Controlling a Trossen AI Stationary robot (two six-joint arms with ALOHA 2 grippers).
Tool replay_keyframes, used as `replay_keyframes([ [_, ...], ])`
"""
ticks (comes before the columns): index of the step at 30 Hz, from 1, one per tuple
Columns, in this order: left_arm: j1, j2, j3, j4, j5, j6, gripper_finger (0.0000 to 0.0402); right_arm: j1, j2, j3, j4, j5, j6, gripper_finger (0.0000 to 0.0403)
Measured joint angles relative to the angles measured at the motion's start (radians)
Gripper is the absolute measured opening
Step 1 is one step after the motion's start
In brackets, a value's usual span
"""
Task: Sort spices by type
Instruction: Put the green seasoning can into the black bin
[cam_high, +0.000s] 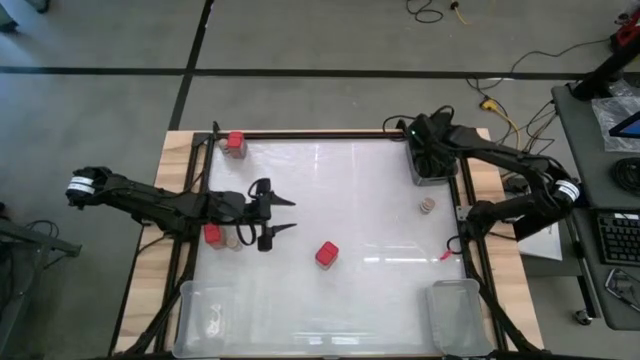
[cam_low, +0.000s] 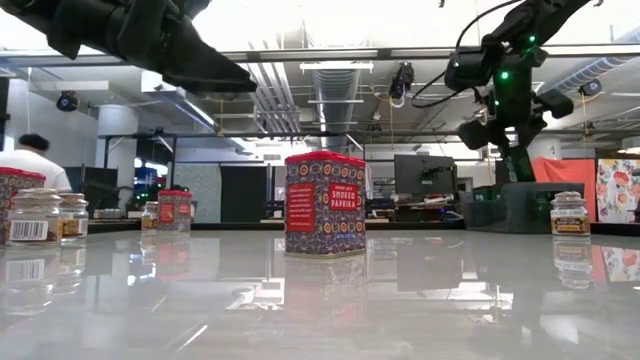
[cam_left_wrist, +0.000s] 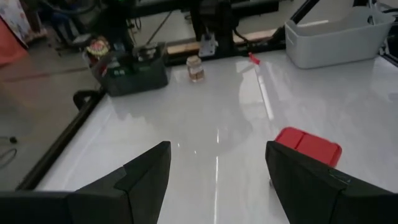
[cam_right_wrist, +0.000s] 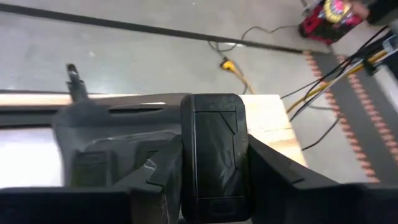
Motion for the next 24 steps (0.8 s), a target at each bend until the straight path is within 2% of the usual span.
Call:
replay_keyframes([
  [7,0.0,0.001,0.001,0.054,0.0,0.077,0.0247,0.004,0.011,0.029,-0.008,-0.034,0.009,0.0127],
  [18,0.001,0.001,0.023,0.053,0.0,0.143,0.0247,-0.01,0.219,0.164,-0.11,0.026,0.013,0.0134],
  [24,0.001,0.001,0.022,0.048,0.0,0.153,0.0247,0.003,0.254,0.266,-0.183,-0.016,0.015,0.0133],
])
